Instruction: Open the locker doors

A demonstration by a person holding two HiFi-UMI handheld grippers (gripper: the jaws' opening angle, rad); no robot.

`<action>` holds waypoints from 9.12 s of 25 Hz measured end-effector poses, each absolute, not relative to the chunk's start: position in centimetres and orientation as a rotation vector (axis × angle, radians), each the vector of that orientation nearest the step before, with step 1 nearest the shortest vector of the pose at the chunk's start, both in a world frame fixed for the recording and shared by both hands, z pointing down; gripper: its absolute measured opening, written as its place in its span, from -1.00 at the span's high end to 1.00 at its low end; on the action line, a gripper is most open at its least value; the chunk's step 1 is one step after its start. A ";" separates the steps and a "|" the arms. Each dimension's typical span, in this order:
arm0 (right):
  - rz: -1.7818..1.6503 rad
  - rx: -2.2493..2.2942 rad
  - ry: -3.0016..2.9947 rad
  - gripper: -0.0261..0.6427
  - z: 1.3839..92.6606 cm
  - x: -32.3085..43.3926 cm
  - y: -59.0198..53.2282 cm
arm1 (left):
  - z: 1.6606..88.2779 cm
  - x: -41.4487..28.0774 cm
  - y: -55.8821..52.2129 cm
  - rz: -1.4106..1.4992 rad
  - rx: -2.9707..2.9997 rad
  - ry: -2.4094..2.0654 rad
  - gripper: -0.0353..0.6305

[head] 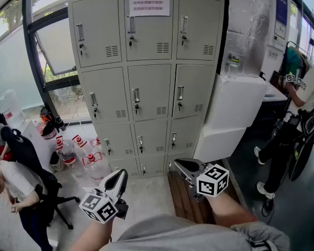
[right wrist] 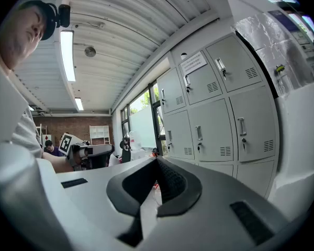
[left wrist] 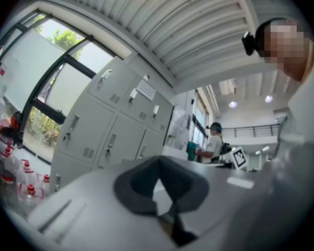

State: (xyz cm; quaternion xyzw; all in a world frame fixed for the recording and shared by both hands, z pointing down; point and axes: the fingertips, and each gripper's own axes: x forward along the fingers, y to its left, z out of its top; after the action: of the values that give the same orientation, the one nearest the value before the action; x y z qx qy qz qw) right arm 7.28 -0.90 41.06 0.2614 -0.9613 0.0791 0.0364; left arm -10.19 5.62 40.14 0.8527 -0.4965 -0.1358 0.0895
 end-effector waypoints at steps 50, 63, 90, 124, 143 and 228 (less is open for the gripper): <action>0.320 0.852 -3.070 0.91 39.1 -11.0 -24.7 | 38.7 -28.3 -21.0 -0.347 2.670 -1.311 0.88; 0.205 0.680 -3.058 0.91 36.9 -7.7 -33.7 | 37.2 -24.1 -29.4 -0.476 2.557 -1.476 0.88; -0.532 1.136 -3.002 0.70 1.1 -18.2 -43.4 | 10.3 -27.0 -32.4 -0.574 2.898 -1.485 0.88; -0.435 0.755 -3.213 0.58 -1.4 -6.9 -32.8 | 11.6 -20.1 -28.3 -0.512 2.896 -1.518 0.88; -0.551 0.560 -3.286 0.39 -1.3 8.4 -31.1 | 15.7 -1.7 -28.2 -0.520 2.824 -1.501 0.88; -0.371 0.533 -3.270 0.52 -1.0 15.4 -43.7 | 22.0 -0.4 -28.8 -0.421 2.789 -1.477 0.88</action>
State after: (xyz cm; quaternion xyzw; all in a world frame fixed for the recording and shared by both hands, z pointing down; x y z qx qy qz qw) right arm 15.44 -43.74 -1.01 0.1592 -0.9763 -0.1109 -0.0961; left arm -0.39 -28.82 22.02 0.8758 -0.4638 -0.1321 -0.0210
